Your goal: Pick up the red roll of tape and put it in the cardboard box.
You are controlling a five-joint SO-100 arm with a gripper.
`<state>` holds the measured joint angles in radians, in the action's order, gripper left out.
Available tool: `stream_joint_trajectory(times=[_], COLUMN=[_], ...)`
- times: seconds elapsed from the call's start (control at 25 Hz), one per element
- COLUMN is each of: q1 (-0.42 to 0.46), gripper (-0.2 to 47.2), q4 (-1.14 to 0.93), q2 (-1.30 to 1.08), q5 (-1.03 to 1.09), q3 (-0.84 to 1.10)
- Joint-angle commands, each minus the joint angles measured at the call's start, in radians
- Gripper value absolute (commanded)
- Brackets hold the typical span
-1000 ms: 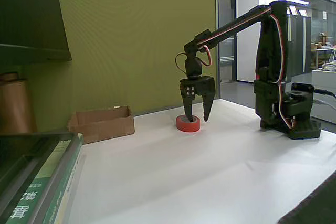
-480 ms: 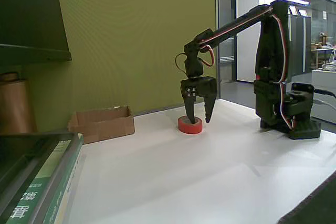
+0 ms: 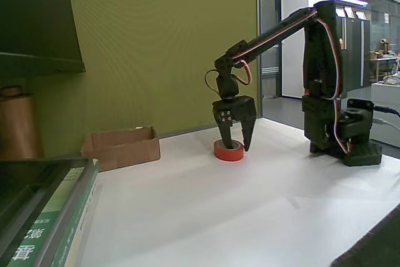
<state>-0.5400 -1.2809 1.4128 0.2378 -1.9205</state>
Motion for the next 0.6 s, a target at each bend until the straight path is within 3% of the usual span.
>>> stream_joint_trajectory(times=[0.0, 0.16, 0.44, 0.56], q1=[-0.002, 0.009, 0.017, 0.015], gripper=[13.2, 11.4, 1.5, 0.1], q4=[0.014, 0.029, 0.048, 0.060], q2=[0.000, 0.009, 0.017, 0.021], q5=[0.006, -0.008, 0.061, 0.071], q3=[0.020, 0.006, 0.002, 0.005])
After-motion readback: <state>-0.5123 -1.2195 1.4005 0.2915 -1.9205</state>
